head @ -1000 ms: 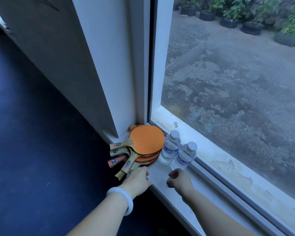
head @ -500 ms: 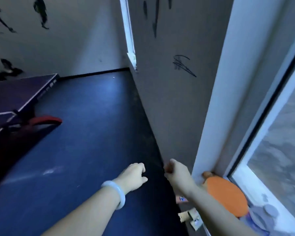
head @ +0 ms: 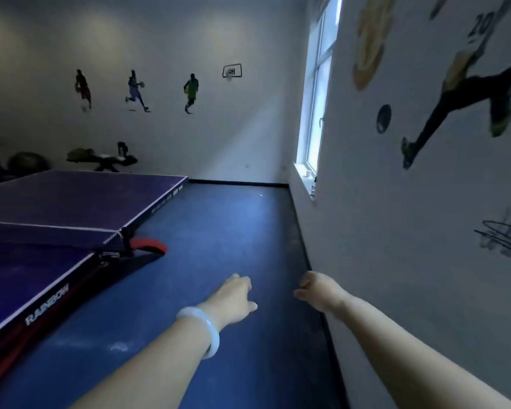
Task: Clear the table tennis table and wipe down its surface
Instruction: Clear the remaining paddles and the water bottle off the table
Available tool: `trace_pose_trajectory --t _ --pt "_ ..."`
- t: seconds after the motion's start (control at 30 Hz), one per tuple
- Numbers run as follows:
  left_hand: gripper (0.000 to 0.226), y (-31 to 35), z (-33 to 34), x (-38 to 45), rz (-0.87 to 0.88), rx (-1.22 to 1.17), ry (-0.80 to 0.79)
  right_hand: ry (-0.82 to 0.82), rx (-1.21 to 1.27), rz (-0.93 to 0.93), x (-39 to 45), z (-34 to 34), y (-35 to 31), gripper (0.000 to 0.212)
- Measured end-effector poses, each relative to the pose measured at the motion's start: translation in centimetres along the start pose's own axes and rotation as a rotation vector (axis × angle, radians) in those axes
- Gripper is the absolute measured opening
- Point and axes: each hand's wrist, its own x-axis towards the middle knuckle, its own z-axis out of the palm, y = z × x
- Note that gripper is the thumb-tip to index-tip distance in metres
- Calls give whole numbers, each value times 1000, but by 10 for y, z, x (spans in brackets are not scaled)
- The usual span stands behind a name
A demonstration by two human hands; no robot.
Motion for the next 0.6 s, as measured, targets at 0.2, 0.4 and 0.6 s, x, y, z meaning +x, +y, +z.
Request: trace_pose_trajectory --t 0.2,0.4,0.6 --pt "53 -34 -54 102 -6 91 -3 21 8 32 104 -19 -14 39" --pt "55 -36 -71 243 70 138 -21 21 74 146 235 -33 18 53" --pt "58 -39 -103 398 86 193 -4 19 144 142 405 -51 37 52"
